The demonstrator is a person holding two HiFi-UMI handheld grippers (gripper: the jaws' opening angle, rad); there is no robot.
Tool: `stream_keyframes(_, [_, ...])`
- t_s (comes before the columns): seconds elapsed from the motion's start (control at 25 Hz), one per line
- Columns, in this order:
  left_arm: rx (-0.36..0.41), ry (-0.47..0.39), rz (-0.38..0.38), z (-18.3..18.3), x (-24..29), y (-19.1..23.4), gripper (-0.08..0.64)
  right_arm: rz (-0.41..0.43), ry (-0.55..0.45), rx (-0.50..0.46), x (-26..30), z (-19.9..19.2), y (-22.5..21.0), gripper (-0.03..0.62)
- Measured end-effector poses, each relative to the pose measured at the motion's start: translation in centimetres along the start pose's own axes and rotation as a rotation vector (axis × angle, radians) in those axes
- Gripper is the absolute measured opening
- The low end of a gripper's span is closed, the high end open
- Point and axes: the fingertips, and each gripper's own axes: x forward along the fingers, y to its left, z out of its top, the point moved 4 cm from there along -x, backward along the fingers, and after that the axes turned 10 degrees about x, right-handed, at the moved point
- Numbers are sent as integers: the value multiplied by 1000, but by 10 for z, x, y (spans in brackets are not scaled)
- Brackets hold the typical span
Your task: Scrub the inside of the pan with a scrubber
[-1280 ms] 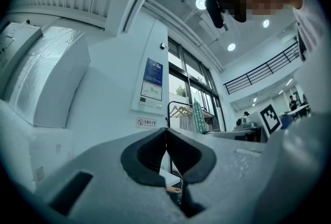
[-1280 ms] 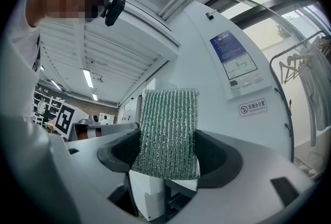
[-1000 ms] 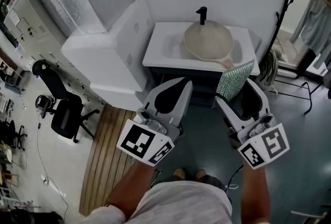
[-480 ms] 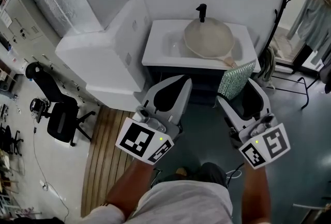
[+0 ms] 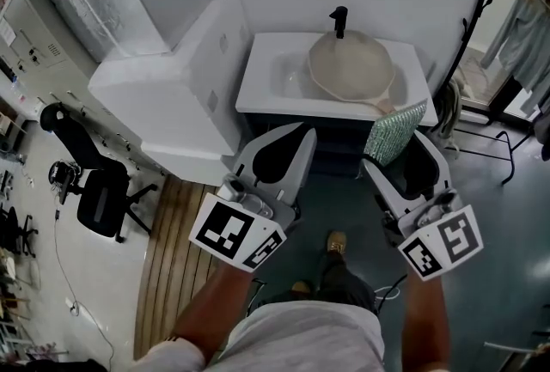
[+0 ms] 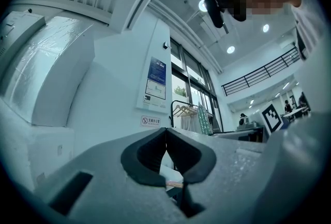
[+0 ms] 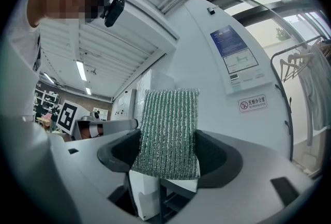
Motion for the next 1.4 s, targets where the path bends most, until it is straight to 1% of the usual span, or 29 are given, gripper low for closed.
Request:
stream_keyframes(0.24, [13,9,15,-12,33,19,15,10,-8,1,26,5,-37,339])
stream_keyframes(0.56, [28,14,49,-30,94,45,15,32,-8,-12,64,14,-98,339])
stream_keyframes(1.0, [52,39,123,-57,174,74,15,89,6,-22,118,21,-185,339])
stream_keyframes(1.2, [63,54,148,-66,201,84,15,116,9,-20,136,25,-212,339])
stream_keyframes(1.4, [69,74,161,-72,218,89,15,126,9,-17,149,29,-234,339])
